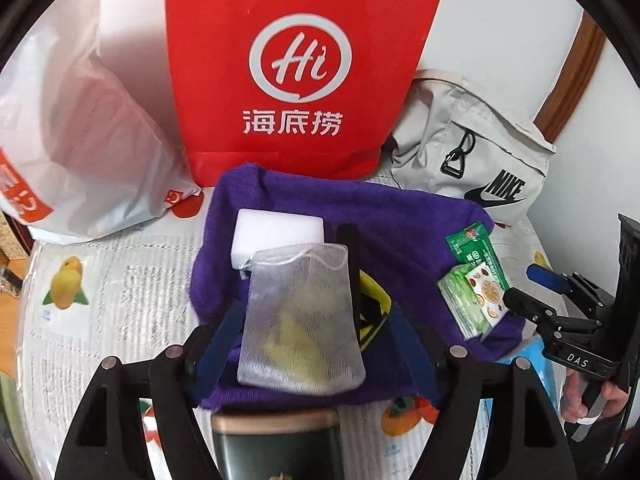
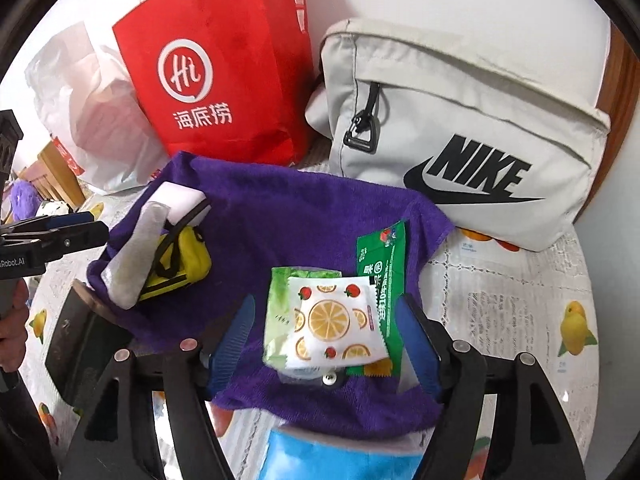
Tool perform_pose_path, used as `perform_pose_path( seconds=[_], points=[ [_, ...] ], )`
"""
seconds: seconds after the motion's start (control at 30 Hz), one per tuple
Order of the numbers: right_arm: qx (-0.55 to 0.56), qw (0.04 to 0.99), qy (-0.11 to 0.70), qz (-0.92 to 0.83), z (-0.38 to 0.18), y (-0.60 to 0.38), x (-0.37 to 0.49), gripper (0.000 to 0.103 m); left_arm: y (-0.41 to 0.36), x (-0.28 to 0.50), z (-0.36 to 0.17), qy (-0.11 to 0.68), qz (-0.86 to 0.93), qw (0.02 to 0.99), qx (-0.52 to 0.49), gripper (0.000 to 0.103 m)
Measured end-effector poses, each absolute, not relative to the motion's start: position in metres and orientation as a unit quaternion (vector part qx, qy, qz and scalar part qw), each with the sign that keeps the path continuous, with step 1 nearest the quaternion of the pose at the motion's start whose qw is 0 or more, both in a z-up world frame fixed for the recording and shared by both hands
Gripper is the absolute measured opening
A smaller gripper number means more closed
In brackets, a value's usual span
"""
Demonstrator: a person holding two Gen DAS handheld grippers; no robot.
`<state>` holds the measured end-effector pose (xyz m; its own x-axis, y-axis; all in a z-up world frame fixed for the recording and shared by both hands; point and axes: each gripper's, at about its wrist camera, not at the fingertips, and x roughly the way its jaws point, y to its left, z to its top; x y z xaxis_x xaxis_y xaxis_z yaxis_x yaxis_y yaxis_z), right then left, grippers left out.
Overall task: Organize soft objects
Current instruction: 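Reach the right gripper to the white glove with mint cuff and grasp it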
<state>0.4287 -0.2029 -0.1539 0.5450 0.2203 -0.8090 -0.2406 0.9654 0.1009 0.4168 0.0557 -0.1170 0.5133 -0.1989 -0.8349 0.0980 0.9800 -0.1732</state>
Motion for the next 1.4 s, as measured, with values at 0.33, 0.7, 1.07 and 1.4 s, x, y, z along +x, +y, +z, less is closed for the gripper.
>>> perform_pose_path(
  seconds=[0.33, 0.7, 1.07, 1.4],
  points=[
    [-0.005, 0.883, 0.437, 0.171, -0.123, -0.195, 0.333, 0.072, 0.062, 0.331, -0.087, 0.433, -0.112, 0.891, -0.074, 0.075],
    [-0.003, 0.86, 0.461, 0.221, -0.153, -0.162, 0.209, 0.072, 0.075, 0.23, -0.112, 0.472, -0.098, 0.873, -0.072, 0.077],
    [-0.012, 0.845, 0.486, 0.222, -0.201, -0.125, 0.176, 0.072, 0.099, 0.155, -0.158, 0.492, -0.103, 0.86, -0.089, 0.078],
    [-0.075, 0.849, 0.477, 0.215, -0.218, -0.081, 0.187, 0.079, 0.111, 0.124, -0.183, 0.509, -0.119, 0.847, -0.1, 0.078]
  ],
)
